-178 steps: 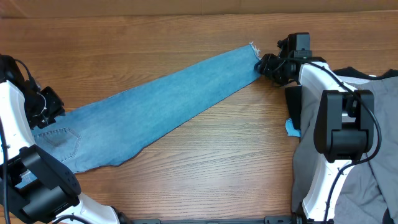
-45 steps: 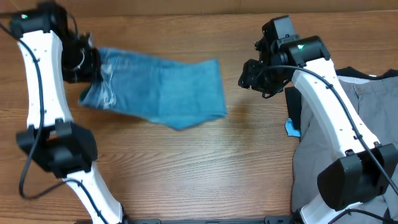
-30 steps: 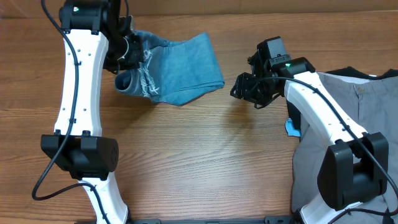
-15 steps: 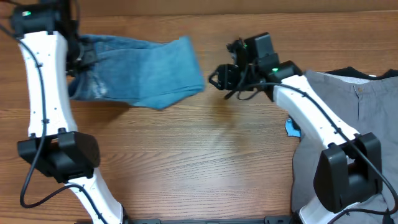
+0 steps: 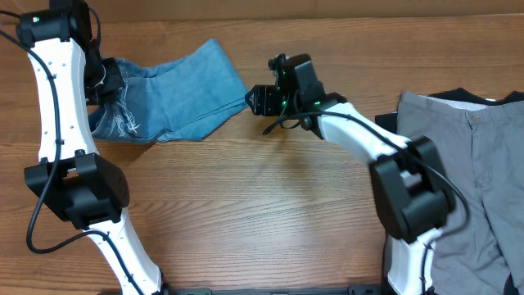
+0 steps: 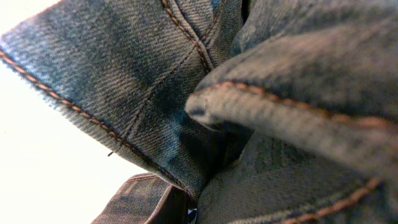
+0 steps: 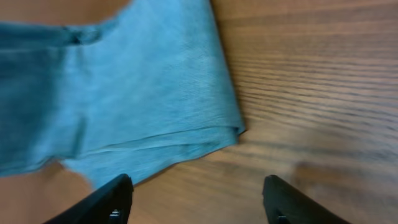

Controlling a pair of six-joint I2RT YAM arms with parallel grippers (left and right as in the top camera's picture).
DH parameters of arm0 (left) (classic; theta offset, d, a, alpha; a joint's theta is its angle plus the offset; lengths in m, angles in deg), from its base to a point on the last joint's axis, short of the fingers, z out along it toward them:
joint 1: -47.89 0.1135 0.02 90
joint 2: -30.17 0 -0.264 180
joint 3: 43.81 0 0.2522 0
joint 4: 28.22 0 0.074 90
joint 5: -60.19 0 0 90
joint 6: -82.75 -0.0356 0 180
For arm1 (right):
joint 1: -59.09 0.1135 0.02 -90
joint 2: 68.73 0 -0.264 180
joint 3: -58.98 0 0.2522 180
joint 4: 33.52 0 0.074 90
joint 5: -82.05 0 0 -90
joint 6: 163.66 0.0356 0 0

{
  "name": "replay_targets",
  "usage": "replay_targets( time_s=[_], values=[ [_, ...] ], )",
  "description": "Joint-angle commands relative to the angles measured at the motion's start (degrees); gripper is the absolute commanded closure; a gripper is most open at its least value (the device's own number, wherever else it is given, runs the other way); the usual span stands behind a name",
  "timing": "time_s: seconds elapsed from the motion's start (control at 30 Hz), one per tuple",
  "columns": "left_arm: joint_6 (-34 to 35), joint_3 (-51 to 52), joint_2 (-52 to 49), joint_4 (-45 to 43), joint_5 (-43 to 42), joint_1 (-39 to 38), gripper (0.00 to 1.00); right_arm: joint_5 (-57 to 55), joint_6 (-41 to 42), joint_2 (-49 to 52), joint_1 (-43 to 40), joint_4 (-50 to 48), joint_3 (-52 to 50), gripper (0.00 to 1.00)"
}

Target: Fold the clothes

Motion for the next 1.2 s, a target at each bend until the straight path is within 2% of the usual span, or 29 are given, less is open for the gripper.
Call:
replay_targets(
  time_s=[0.0, 0.33, 0.47, 0.6, 0.77, 0.83, 0.93, 1.03, 1.17],
  values=[
    [-0.46, 0.52, -0.70, 0.37, -1.27, -0.63, 0.96, 1.22, 2.01, 3.39, -0.20, -4.48, -0.07, 0.25],
    [-0.48, 0.50, -0.70, 2.51, -1.84, -0.92, 0.96, 0.87, 15.02, 11.82, 0.07, -20.02, -0.04, 0.23],
    [-0.48, 0.50, -0.70, 3.17, -1.84, -0.96, 0.96, 0.68, 16.37, 13.29, 1.42, -22.18, -0.04, 0.25],
    [-0.48, 0.50, -0.70, 3.39, -1.86, -0.98, 0.96, 0.44, 16.35, 13.62, 2.67, -23.04, -0.04, 0.39],
    [-0.46, 0.50, -0.70, 3.56, -1.86, -1.05, 0.96, 0.59, 16.37, 13.62, 2.69, -23.30, 0.00, 0.64],
    [-0.48, 0.50, -0.70, 3.65, -1.86, -1.05, 0.96, 1.62, 16.35, 13.62, 2.54, -23.23, 0.00, 0.79],
    [-1.07, 0.50, -0.70, 3.89, -1.84, -1.01, 0.96, 7.26, 16.28, 12.83, 1.09, -23.08, 0.00, 0.96],
    [-2.03, 0.50, -0.70, 4.48, -1.66, -1.01, 0.96, 9.46, 14.29, 9.64, -1.07, -17.38, 0.00, 0.96],
    [-3.23, 0.50, -0.68, 4.96, -1.66, -1.01, 0.96, 6.49, 7.87, 1.40, -3.63, -0.79, 0.00, 0.96]
  ],
)
